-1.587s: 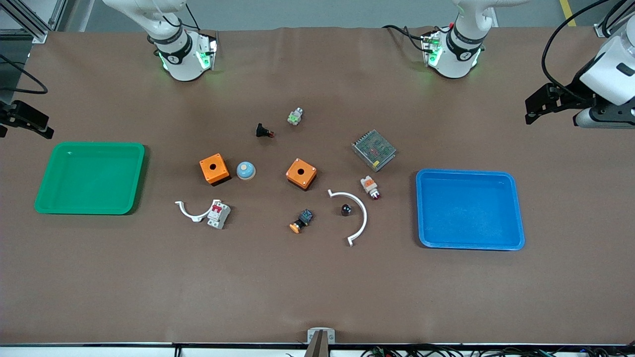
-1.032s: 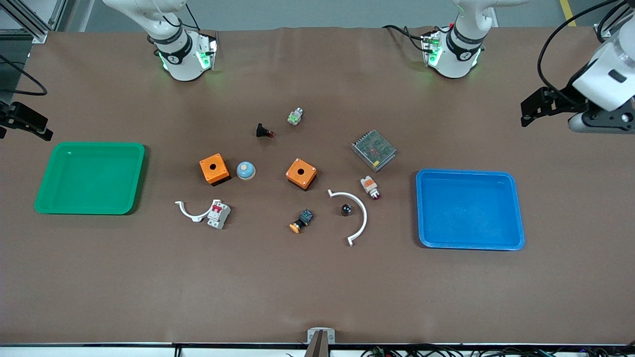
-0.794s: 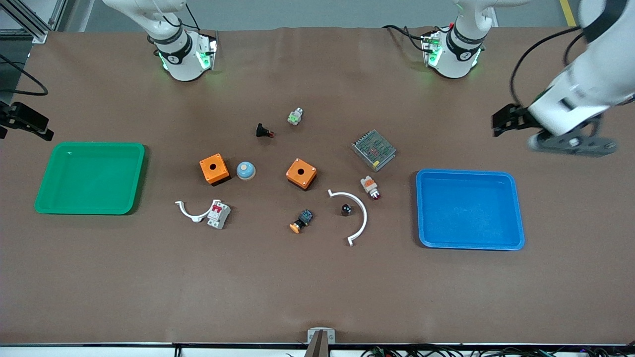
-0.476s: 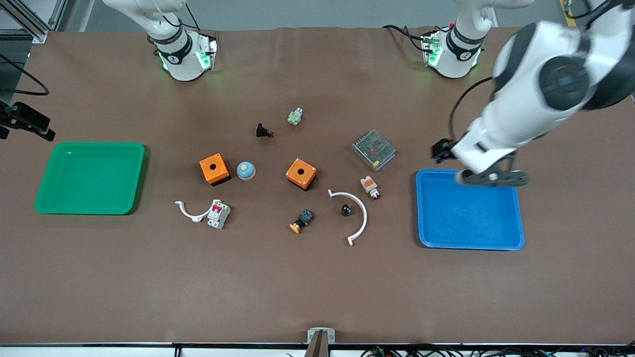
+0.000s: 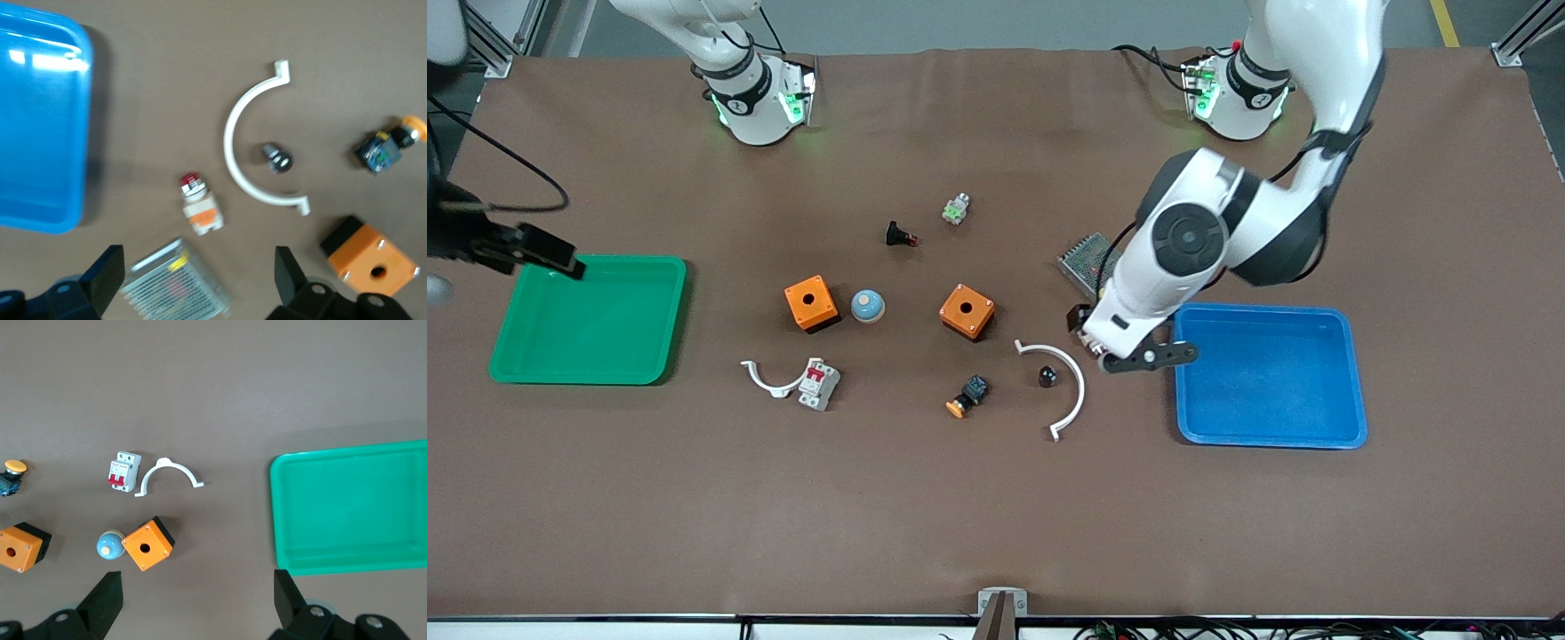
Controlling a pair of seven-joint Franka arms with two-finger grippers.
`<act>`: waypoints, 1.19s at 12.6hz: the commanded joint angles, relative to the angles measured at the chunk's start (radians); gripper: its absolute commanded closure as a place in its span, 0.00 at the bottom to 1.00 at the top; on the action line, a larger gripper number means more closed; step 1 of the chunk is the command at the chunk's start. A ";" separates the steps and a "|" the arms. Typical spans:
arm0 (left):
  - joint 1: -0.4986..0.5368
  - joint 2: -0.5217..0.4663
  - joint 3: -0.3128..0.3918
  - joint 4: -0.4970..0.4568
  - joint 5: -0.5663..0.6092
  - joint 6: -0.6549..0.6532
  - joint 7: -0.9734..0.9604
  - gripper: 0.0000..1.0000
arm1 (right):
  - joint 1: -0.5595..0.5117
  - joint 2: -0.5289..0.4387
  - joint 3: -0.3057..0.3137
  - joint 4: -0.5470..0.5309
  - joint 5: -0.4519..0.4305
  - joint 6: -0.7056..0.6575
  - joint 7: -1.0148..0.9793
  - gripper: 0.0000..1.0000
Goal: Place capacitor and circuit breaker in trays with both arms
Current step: 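Grasp the capacitor with the left gripper while the right gripper reaches the breaker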
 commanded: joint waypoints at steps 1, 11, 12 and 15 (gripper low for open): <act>-0.044 0.093 0.009 0.036 0.058 0.105 -0.118 0.11 | 0.057 0.096 -0.004 0.007 0.016 0.082 0.093 0.00; -0.120 0.305 0.029 0.120 0.164 0.293 -0.195 0.36 | 0.258 0.492 -0.007 0.007 -0.004 0.405 0.502 0.00; -0.120 0.313 0.029 0.120 0.164 0.313 -0.194 0.39 | 0.273 0.521 -0.007 0.006 -0.004 0.432 0.503 0.00; -0.121 0.331 0.042 0.120 0.166 0.339 -0.194 0.41 | 0.310 0.569 -0.007 0.004 -0.004 0.474 0.570 0.00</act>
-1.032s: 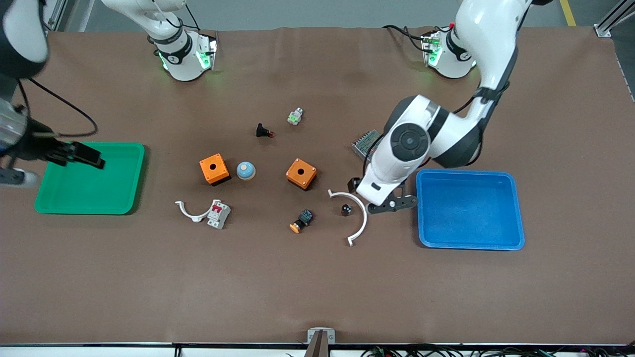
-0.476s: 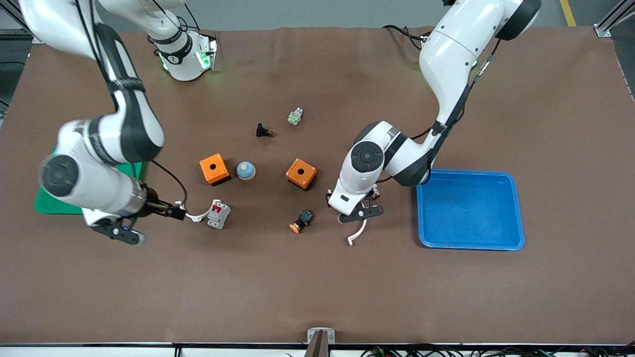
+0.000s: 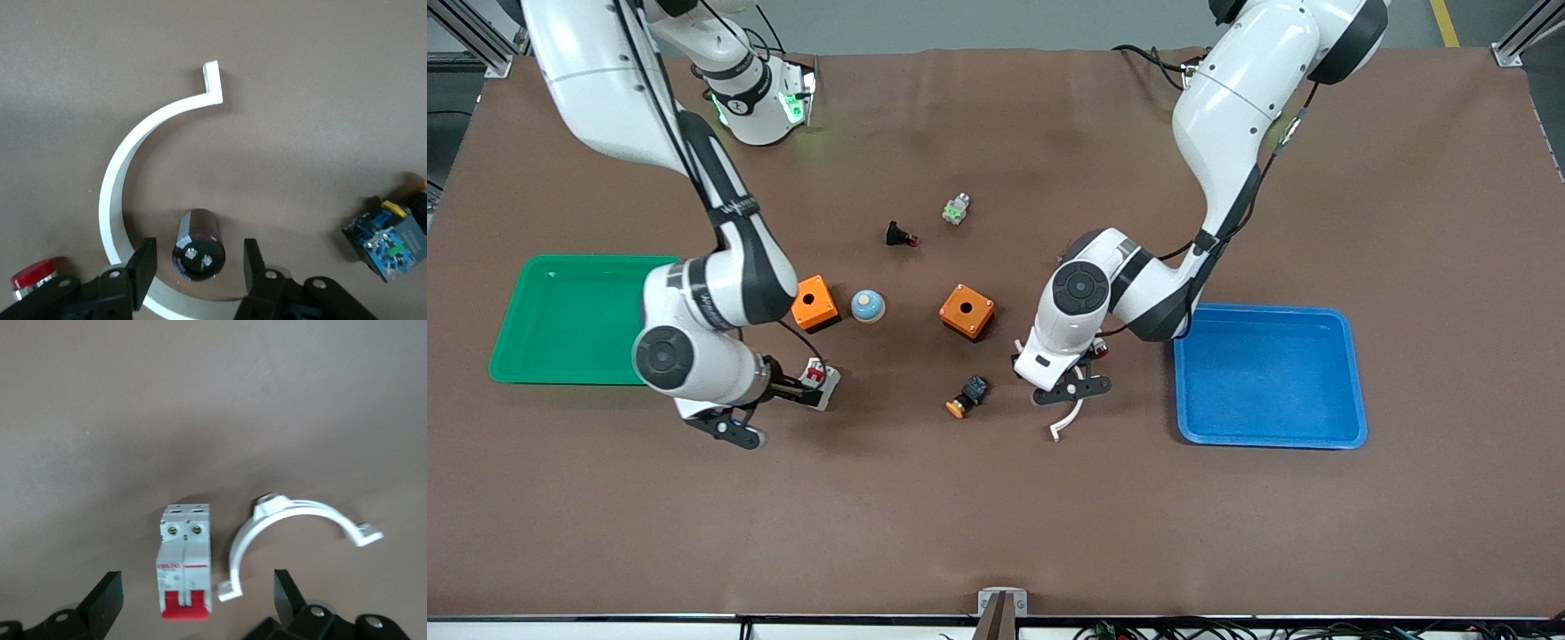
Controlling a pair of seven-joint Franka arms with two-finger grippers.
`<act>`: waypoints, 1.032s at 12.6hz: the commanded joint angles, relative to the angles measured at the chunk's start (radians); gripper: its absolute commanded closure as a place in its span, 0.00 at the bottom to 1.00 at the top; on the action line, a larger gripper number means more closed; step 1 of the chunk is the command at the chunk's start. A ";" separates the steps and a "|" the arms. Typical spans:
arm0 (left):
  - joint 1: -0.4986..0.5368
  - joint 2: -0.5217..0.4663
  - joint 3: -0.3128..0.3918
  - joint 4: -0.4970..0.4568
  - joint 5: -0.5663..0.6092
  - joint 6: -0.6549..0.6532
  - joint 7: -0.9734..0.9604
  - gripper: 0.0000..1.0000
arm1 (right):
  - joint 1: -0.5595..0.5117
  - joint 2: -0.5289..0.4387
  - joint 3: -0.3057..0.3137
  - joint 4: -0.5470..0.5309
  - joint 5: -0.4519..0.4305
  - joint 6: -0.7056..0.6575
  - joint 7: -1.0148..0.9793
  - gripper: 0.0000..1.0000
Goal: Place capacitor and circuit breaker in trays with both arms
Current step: 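Carry the capacitor to the blue tray while the right gripper grasps the breaker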
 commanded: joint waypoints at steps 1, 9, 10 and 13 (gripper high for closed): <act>-0.018 0.029 0.017 0.026 0.023 0.017 -0.015 0.43 | 0.032 0.040 -0.008 0.022 -0.003 0.015 0.052 0.00; -0.001 -0.002 0.017 0.025 0.024 0.011 -0.010 0.99 | 0.037 0.066 -0.009 0.024 -0.001 0.022 0.053 0.75; 0.009 -0.023 0.019 0.023 0.024 0.003 -0.010 0.99 | 0.033 0.062 -0.011 0.028 -0.001 0.018 0.053 0.76; 0.103 -0.144 0.016 0.014 0.026 -0.140 0.048 0.99 | 0.002 0.052 -0.014 0.054 0.000 0.009 0.052 0.85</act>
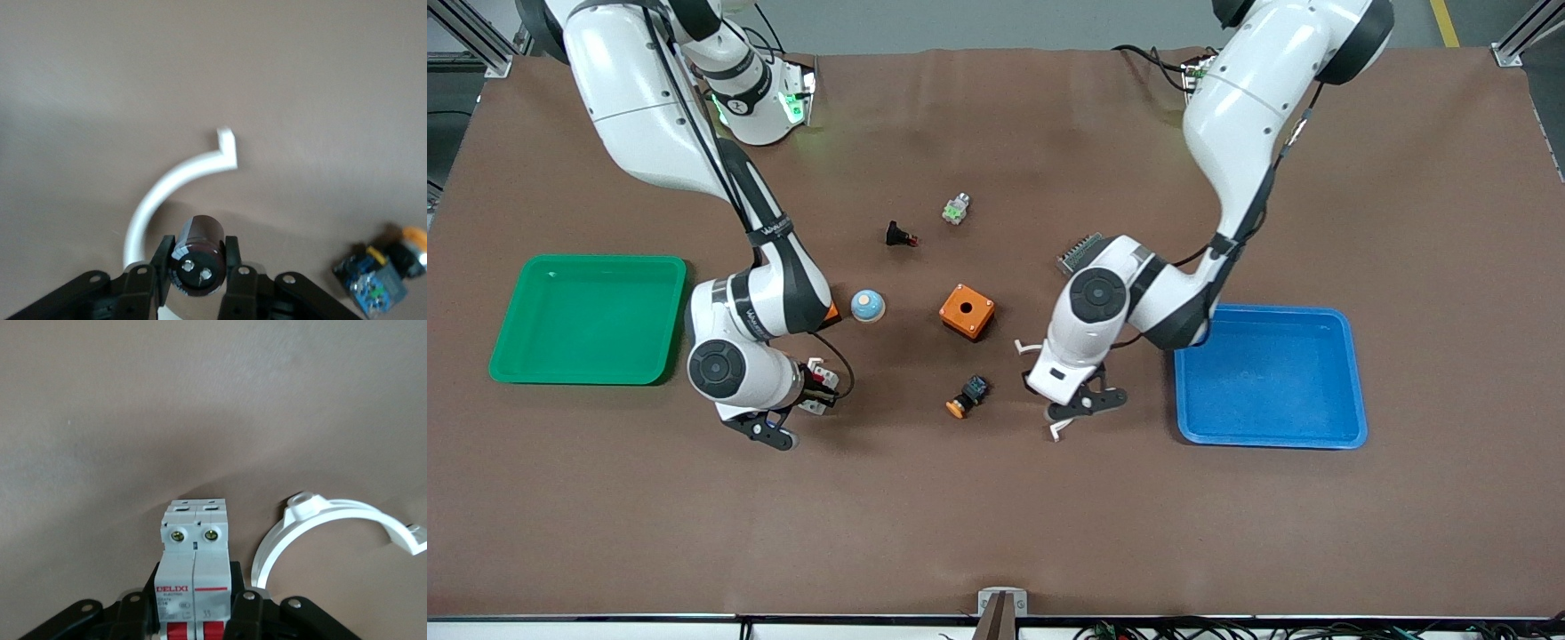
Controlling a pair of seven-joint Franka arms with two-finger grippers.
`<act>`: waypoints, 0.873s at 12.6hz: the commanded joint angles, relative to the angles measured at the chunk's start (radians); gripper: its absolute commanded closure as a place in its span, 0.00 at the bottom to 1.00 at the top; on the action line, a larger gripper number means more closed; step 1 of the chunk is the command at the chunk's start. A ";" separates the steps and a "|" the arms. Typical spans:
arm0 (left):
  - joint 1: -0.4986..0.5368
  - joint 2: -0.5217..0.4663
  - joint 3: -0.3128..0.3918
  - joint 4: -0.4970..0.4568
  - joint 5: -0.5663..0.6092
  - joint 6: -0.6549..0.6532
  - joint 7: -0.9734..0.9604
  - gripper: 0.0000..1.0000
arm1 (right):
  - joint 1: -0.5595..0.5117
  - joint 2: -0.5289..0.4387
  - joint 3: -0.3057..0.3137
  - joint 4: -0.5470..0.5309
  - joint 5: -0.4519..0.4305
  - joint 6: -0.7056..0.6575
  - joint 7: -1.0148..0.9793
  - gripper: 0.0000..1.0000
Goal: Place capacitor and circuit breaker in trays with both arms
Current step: 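Carry the capacitor to the blue tray while the right gripper grasps the breaker, then release the capacitor in the blue tray while the right gripper lowers the breaker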
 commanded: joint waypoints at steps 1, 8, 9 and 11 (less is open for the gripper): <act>0.099 -0.140 -0.008 -0.036 0.021 -0.162 0.101 0.99 | -0.053 -0.022 0.004 0.037 -0.001 -0.029 0.005 0.86; 0.499 -0.292 -0.011 -0.491 0.024 0.044 0.546 0.99 | -0.366 -0.135 0.001 0.053 -0.093 -0.309 -0.587 0.87; 0.561 -0.295 -0.013 -0.562 0.036 0.133 0.613 0.97 | -0.439 -0.154 0.001 0.040 -0.097 -0.357 -0.759 0.87; 0.583 -0.289 -0.016 -0.585 0.036 0.151 0.638 0.96 | -0.530 -0.178 0.001 -0.004 -0.097 -0.360 -0.966 0.85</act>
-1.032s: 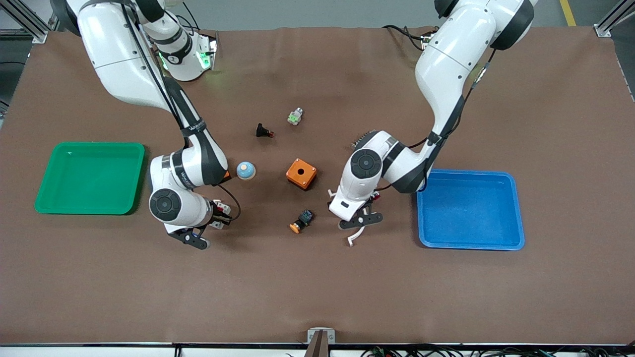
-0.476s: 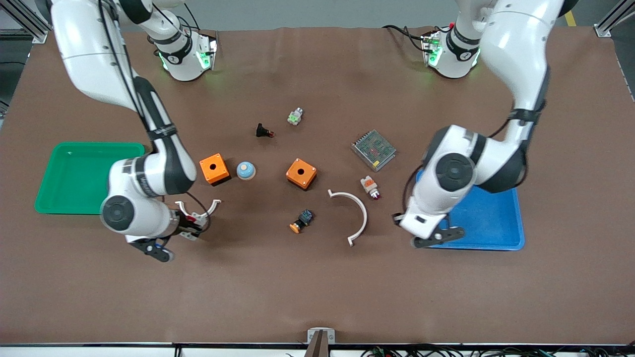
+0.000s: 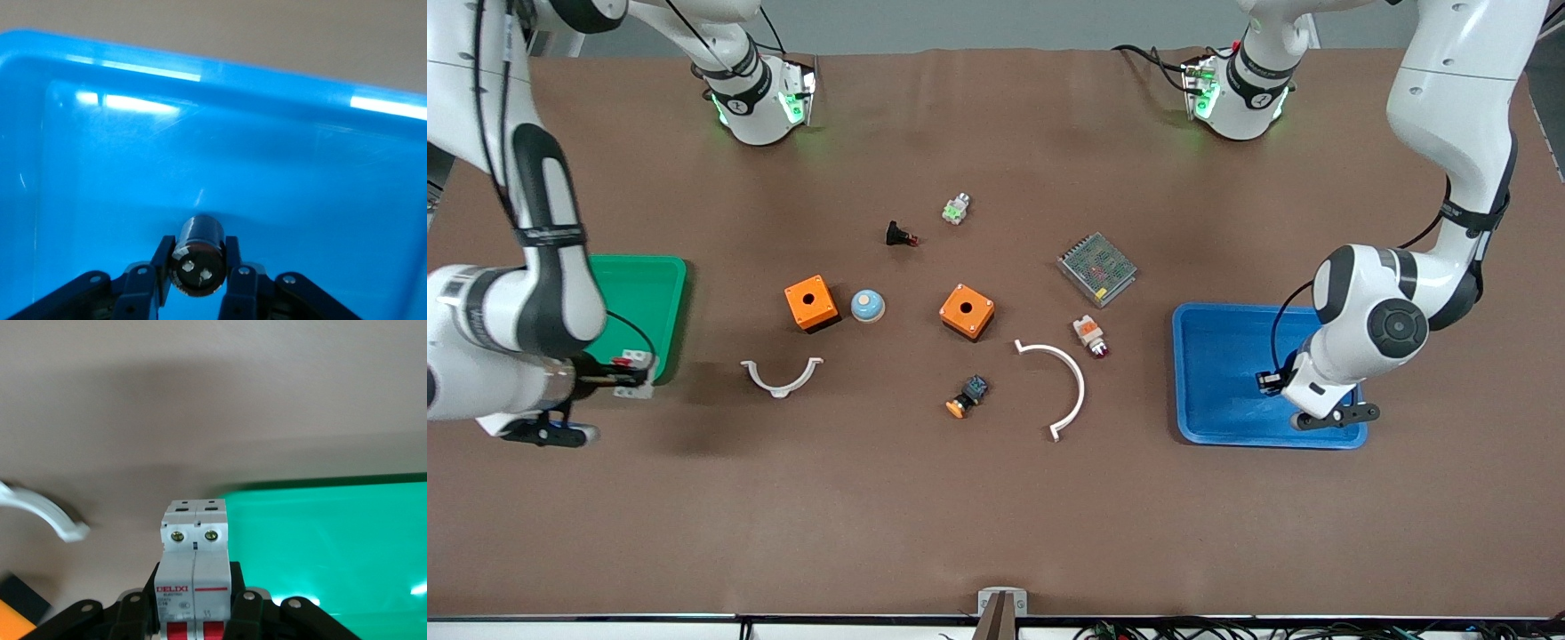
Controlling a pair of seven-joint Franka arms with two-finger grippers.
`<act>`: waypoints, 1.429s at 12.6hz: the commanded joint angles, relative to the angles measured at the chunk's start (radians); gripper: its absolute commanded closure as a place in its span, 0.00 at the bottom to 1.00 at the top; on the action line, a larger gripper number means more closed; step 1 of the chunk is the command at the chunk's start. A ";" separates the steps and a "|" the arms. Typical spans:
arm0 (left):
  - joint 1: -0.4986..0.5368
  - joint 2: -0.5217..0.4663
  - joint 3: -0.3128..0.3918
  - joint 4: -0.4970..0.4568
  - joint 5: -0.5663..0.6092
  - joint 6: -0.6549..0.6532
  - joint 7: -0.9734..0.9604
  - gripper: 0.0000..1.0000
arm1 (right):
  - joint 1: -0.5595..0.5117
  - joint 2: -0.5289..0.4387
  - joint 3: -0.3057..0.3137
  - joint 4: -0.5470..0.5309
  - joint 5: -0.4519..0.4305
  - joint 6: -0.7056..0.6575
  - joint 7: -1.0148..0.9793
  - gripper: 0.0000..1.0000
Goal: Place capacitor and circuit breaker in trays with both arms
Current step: 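Release the capacitor in the blue tray while the right gripper lowers the breaker, then open the right gripper over the green tray while the left gripper withdraws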
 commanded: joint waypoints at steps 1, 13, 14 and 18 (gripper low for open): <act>0.023 -0.050 -0.016 -0.074 0.026 0.027 0.005 0.94 | -0.125 -0.058 0.022 -0.080 -0.010 -0.006 -0.255 0.85; 0.018 -0.324 -0.079 0.363 0.024 -0.554 0.037 0.00 | -0.225 -0.150 0.025 -0.382 -0.048 0.268 -0.374 0.14; 0.018 -0.356 -0.095 0.409 0.015 -0.639 0.048 0.00 | -0.223 -0.171 0.026 -0.350 -0.042 0.217 -0.374 0.02; 0.023 -0.488 -0.146 0.461 -0.039 -0.851 0.053 0.00 | -0.213 -0.178 0.031 -0.047 0.010 -0.108 -0.364 0.00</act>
